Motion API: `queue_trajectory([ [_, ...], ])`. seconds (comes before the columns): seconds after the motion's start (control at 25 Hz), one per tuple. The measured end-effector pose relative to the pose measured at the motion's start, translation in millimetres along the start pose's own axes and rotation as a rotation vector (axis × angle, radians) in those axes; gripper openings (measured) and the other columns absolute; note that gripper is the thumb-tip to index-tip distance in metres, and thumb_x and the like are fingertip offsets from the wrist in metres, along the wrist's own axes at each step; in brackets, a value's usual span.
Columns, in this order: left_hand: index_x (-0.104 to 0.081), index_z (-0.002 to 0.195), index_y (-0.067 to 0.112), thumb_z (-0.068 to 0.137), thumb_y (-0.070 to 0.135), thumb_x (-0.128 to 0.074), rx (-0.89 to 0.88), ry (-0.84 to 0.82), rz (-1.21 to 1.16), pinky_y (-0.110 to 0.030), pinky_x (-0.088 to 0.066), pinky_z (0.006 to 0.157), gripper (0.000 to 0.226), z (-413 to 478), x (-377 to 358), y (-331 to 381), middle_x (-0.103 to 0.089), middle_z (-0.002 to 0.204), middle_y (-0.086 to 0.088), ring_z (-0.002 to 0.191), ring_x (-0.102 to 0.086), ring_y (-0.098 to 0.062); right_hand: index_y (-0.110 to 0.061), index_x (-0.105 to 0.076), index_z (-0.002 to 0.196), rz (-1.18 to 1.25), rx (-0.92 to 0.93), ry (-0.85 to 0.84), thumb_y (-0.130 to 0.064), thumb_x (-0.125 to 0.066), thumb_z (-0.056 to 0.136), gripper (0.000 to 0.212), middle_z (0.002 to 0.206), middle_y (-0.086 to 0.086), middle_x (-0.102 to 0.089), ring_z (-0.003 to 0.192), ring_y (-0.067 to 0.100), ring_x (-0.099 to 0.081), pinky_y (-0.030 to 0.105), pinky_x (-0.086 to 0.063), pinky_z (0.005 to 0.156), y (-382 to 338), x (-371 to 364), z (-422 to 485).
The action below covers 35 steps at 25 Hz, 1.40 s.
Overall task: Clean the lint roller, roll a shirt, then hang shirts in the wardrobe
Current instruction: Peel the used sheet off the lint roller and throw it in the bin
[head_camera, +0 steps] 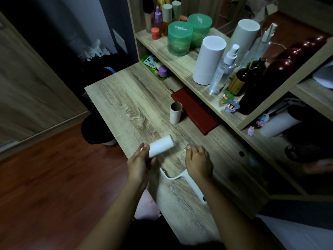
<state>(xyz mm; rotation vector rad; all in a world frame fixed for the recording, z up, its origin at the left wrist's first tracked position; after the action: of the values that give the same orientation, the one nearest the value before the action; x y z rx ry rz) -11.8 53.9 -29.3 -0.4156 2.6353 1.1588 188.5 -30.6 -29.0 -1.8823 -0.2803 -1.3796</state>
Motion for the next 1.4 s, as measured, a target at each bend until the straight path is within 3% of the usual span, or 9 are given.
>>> queue_trajectory([
  [0.12,-0.055,0.125,0.0,0.087,0.014,-0.062,-0.02,-0.047,0.039,-0.023,-0.057,0.059,0.041,2.1,-6.5,6.9,-0.064,0.114,-0.016,0.081,-0.065,-0.019,-0.015,-0.064,0.113,0.395,0.064,0.053,-0.039,-0.031,0.093,0.046,0.109,0.005,-0.066,0.1,0.022,-0.06,0.03,-0.045,0.082,-12.8,28.8,13.2],
  [0.24,-0.057,0.124,0.006,0.088,0.014,-0.061,-0.035,-0.103,0.105,-0.025,-0.056,0.068,0.038,0.9,-15.6,9.5,-0.062,0.119,-0.009,0.088,-0.064,-0.018,-0.017,-0.056,0.128,0.833,0.0,-0.398,-0.031,-0.044,0.097,0.036,0.124,-0.005,-0.06,0.117,0.012,-0.056,0.033,-0.041,0.104,-32.6,16.6,18.6],
  [0.32,-0.062,0.115,0.017,0.087,0.015,-0.062,-0.059,-0.139,0.155,-0.025,-0.056,0.07,0.028,0.1,-20.4,10.1,-0.06,0.125,-0.006,0.091,-0.062,-0.018,-0.013,-0.052,0.131,0.841,0.03,-0.532,-0.025,-0.049,0.095,0.038,0.126,-0.004,-0.057,0.119,0.011,-0.053,0.031,-0.04,0.106,-42.7,12.4,12.9],
  [0.48,-0.064,0.107,0.023,0.087,0.016,-0.063,-0.126,-0.135,0.208,-0.026,-0.056,0.073,0.022,2.9,-17.0,12.8,-0.055,0.135,-0.006,0.101,-0.06,-0.019,-0.016,-0.064,0.114,0.947,0.027,-0.444,-0.015,-0.062,0.087,0.027,0.111,0.004,-0.067,0.101,0.013,-0.063,0.029,-0.049,0.093,-44.1,17.5,13.4],
  [0.64,-0.054,0.128,0.006,0.087,0.014,-0.063,-0.173,-0.038,0.173,-0.026,-0.056,0.072,0.042,4.6,-5.3,22.0,-0.063,0.107,0.0,0.088,-0.061,-0.014,-0.032,-0.068,0.084,0.865,-0.023,-0.292,-0.017,-0.072,0.079,0.016,0.088,0.001,-0.072,0.087,0.02,-0.068,0.038,-0.055,0.084,-30.3,18.3,33.4],
  [0.84,-0.052,0.13,0.003,0.087,0.014,-0.063,-0.183,0.013,0.17,-0.039,-0.052,0.088,0.045,9.2,12.6,28.2,-0.06,0.109,0.003,0.096,-0.058,-0.02,-0.012,-0.073,0.1,0.418,0.09,-0.252,-0.018,-0.073,0.077,0.023,0.093,0.01,-0.074,0.087,0.019,-0.069,0.034,-0.055,0.083,-45.9,2.7,63.9],
  [1.04,-0.054,0.128,0.006,0.086,0.015,-0.064,-0.2,0.032,0.172,-0.03,-0.056,0.078,0.044,10.0,27.2,28.1,-0.057,0.123,-0.007,0.095,-0.059,-0.018,-0.011,-0.072,0.099,0.232,0.126,-0.263,-0.019,-0.071,0.079,0.021,0.097,0.011,-0.073,0.092,0.024,-0.066,0.03,-0.05,0.081,-50.9,-21.6,69.6],
  [1.24,-0.055,0.127,0.006,0.086,0.017,-0.065,-0.213,0.048,0.173,-0.022,-0.057,0.067,0.044,8.0,33.5,24.1,-0.057,0.128,-0.011,0.095,-0.06,-0.019,-0.009,-0.069,0.104,0.206,0.137,-0.199,-0.016,-0.07,0.08,0.025,0.105,0.011,-0.068,0.09,0.024,-0.065,0.027,-0.048,0.079,-46.2,-25.4,69.2],
  [1.4,-0.054,0.129,0.008,0.087,0.017,-0.063,-0.227,0.026,0.187,-0.024,-0.056,0.071,0.044,7.8,29.0,29.5,-0.056,0.13,-0.007,0.094,-0.058,-0.015,-0.008,-0.07,0.1,0.431,0.148,-0.086,-0.019,-0.066,0.085,0.019,0.099,0.011,-0.069,0.077,0.014,-0.063,0.02,-0.049,0.072,-50.0,8.5,61.5],
])
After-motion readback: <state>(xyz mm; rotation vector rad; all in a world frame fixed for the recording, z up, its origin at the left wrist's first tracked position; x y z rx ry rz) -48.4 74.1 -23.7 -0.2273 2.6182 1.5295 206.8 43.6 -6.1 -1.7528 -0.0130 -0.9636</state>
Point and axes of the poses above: each hand's wrist, its own z-axis towards the middle knuckle, its own x-axis out of the back of the hand, y = z × x, the point moved 8 cm from there along z, towards the middle knuckle
